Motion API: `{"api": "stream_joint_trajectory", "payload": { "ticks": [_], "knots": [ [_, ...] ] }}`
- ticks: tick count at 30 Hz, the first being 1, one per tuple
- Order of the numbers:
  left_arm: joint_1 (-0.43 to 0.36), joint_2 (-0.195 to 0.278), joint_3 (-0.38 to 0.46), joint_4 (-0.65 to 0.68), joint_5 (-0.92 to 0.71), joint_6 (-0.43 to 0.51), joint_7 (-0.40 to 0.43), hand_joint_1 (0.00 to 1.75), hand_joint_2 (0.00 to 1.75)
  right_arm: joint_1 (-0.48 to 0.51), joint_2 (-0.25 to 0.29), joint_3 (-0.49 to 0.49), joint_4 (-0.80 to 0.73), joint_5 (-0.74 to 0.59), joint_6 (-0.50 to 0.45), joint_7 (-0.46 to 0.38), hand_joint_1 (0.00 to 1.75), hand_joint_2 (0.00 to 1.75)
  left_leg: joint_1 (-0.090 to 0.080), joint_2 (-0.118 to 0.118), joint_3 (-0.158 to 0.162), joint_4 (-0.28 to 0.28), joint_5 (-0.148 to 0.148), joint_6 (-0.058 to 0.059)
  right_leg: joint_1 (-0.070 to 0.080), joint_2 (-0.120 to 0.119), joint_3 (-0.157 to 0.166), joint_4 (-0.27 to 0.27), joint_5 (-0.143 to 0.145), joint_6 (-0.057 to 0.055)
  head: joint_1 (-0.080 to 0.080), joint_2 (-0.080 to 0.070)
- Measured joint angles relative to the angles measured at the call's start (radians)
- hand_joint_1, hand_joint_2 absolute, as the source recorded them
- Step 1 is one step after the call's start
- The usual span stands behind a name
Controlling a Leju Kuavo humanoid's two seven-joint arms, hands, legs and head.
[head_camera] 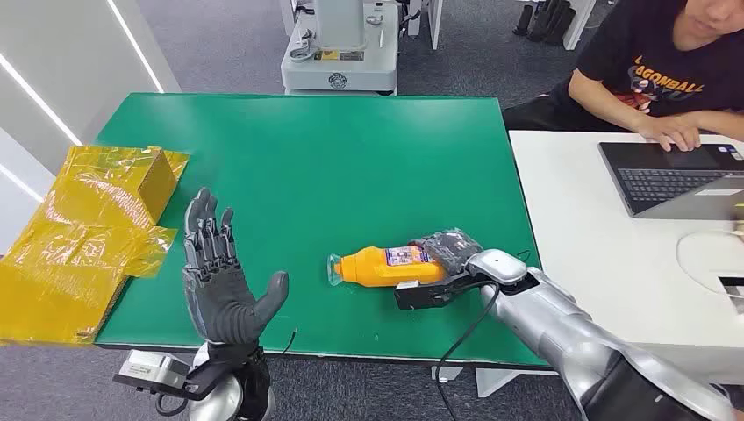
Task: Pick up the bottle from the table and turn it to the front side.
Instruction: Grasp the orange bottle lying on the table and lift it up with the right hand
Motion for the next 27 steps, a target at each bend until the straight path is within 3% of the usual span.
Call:
{"api": "stream_joint_trajectory", "payload": {
  "ticks": [2, 5, 8, 15, 20, 27],
  "knots": [
    [0.000, 0.001, 0.000, 0.012, -0.006, -0.004, 0.000, 0.00, 1.75, 0.015, 0.002, -0.016, -0.006, -0.020, -0.059, 0.001, 1.75, 1.75, 0.000, -0.001, -0.001, 0.000, 0.000, 0.000, 0.000, -0.001, 0.000, 0.000, 0.000, 0.000, 0.000, 0.000],
    [0.000, 0.002, 0.000, 0.054, -0.015, -0.018, 0.000, 0.00, 1.75, 0.060, 0.012, -0.085, -0.032, -0.085, -0.231, -0.012, 1.75, 1.75, 0.000, -0.001, -0.002, 0.000, 0.000, 0.001, 0.000, -0.001, -0.002, 0.000, 0.000, 0.000, 0.000, 0.000],
    [-0.003, 0.002, 0.000, 0.089, -0.013, -0.031, 0.001, 0.00, 1.75, 0.090, 0.026, -0.152, -0.061, -0.123, -0.309, -0.034, 1.75, 1.75, 0.000, -0.001, -0.003, 0.000, 0.000, 0.001, 0.000, -0.001, -0.003, 0.000, -0.001, 0.000, 0.000, 0.000],
    [-0.036, 0.000, -0.001, 0.199, 0.010, -0.152, 0.058, 0.00, 1.75, 0.188, 0.065, -0.332, -0.179, -0.267, -0.523, -0.223, 1.75, 1.75, 0.000, -0.003, -0.005, 0.000, 0.000, 0.001, 0.000, -0.003, -0.004, 0.000, -0.001, 0.001, 0.000, 0.000],
    [-0.056, -0.007, -0.001, 0.257, 0.037, -0.181, 0.074, 0.00, 1.75, 0.260, 0.092, -0.429, -0.275, -0.273, -0.551, -0.272, 1.75, 1.75, 0.000, -0.003, -0.006, 0.000, 0.000, 0.001, 0.000, -0.003, -0.005, 0.000, -0.001, 0.001, 0.000, 0.000],
    [-0.068, -0.009, -0.001, 0.291, 0.064, -0.198, 0.093, 0.00, 1.75, 0.331, 0.115, -0.489, -0.366, -0.243, -0.552, -0.320, 1.75, 1.75, 0.000, -0.003, -0.006, 0.000, 0.000, 0.001, 0.000, -0.003, -0.005, 0.000, -0.001, 0.001, 0.000, 0.000]
  ]
}}
